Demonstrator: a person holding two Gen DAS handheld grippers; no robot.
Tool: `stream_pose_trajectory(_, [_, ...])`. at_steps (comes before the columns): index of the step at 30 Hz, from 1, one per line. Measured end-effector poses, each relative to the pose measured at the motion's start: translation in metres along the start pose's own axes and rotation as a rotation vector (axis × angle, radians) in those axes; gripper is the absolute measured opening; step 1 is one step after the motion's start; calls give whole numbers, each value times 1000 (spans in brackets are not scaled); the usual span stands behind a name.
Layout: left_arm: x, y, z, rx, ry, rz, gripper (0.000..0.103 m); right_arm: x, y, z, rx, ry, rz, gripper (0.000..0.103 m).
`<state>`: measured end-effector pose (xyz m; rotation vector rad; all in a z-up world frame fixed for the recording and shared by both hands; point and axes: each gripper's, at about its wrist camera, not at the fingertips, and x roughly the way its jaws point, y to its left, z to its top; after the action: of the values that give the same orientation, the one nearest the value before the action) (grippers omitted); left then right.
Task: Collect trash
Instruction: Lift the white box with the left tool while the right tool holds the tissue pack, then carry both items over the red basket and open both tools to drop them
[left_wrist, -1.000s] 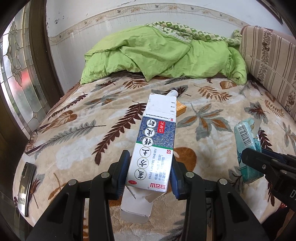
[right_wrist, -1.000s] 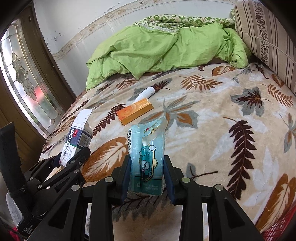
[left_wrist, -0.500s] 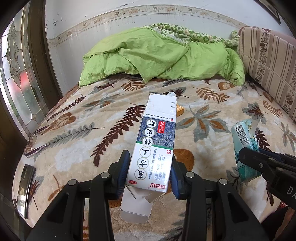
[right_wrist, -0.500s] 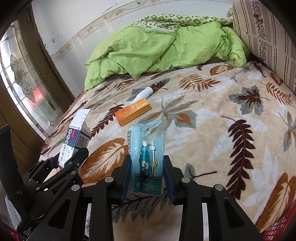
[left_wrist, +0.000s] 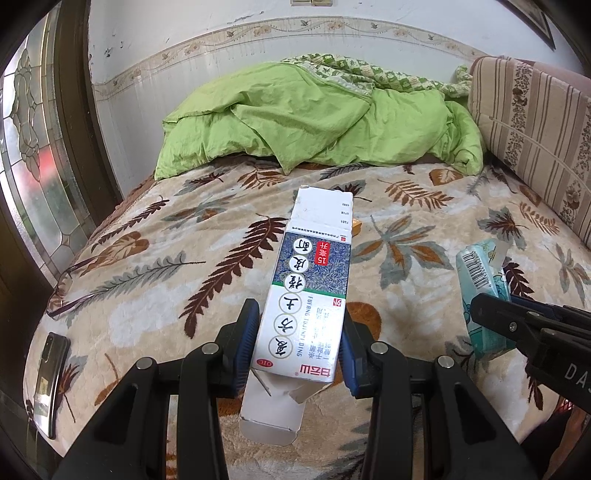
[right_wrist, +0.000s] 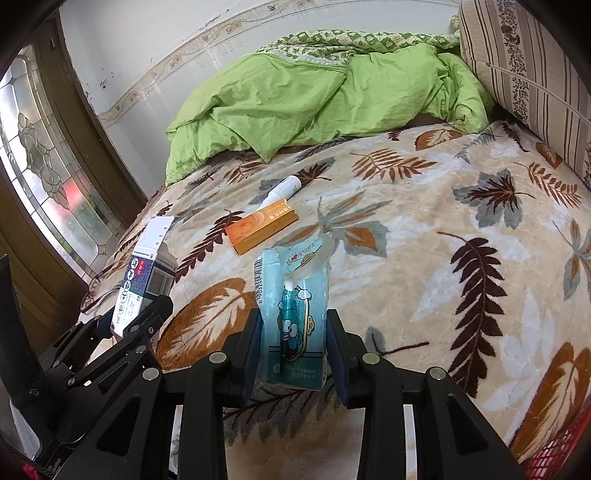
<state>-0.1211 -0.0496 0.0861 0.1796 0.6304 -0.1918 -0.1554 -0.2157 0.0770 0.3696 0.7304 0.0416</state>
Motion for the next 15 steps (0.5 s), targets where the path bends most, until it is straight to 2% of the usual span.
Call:
stream_pose_trajectory(8, [-1, -2, -1, 2, -1, -24, 39, -3, -2, 1, 11, -10, -5, 36])
stream_pose_trajectory(15, [-16, -16, -3, 30, -4, -133, 39, -25, -10, 4, 52, -46, 0, 36])
